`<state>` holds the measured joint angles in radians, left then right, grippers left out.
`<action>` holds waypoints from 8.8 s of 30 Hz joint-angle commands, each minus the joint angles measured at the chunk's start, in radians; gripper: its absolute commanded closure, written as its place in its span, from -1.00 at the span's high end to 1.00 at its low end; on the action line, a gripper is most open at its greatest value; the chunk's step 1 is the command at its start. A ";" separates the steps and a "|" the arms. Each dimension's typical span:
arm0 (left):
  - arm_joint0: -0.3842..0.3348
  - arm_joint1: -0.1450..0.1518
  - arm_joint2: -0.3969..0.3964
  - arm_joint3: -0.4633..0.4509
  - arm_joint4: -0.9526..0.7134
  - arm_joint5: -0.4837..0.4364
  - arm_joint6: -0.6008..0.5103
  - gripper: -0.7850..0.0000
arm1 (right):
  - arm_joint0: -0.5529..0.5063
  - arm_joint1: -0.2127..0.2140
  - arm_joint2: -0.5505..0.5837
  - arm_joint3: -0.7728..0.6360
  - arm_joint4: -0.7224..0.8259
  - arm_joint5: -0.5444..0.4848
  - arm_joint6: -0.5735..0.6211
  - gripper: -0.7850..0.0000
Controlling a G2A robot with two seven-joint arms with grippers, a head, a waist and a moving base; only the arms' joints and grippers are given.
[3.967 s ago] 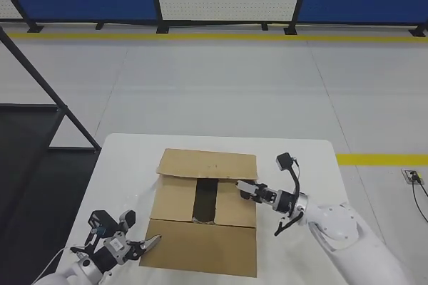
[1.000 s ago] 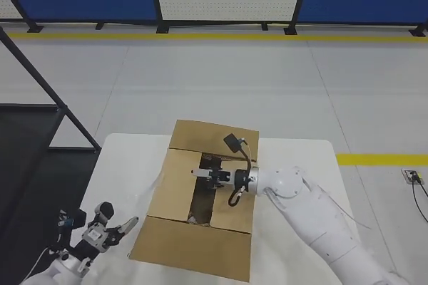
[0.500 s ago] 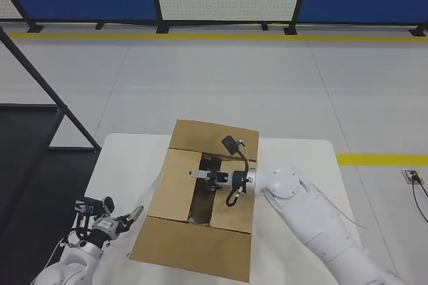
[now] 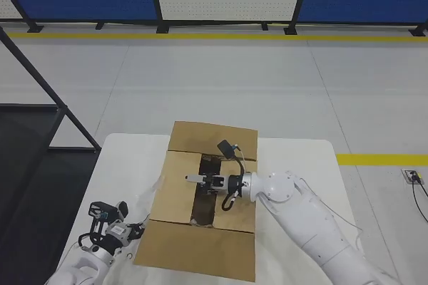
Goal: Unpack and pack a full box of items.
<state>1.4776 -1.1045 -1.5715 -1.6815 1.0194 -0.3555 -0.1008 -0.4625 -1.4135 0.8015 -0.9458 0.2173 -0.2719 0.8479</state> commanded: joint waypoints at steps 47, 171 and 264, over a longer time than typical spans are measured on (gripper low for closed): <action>0.270 -0.006 -0.359 -0.268 -0.291 -0.020 0.120 1.00 | 0.204 -0.340 -0.285 0.311 0.146 -0.205 -0.311 1.00; -0.671 -0.092 0.515 0.214 -1.020 0.352 -0.749 1.00 | -0.699 0.145 0.863 -0.670 0.113 -0.428 0.272 1.00; -0.852 -0.273 0.771 0.355 -1.103 0.170 -0.668 1.00 | -0.950 0.333 0.846 -0.764 0.201 -0.521 0.179 1.00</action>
<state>0.6374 -1.3723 -0.8091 -1.3399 -0.0833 -0.1889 -0.7758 -1.3956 -1.0827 1.6518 -1.6866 0.4294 -0.7961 1.0259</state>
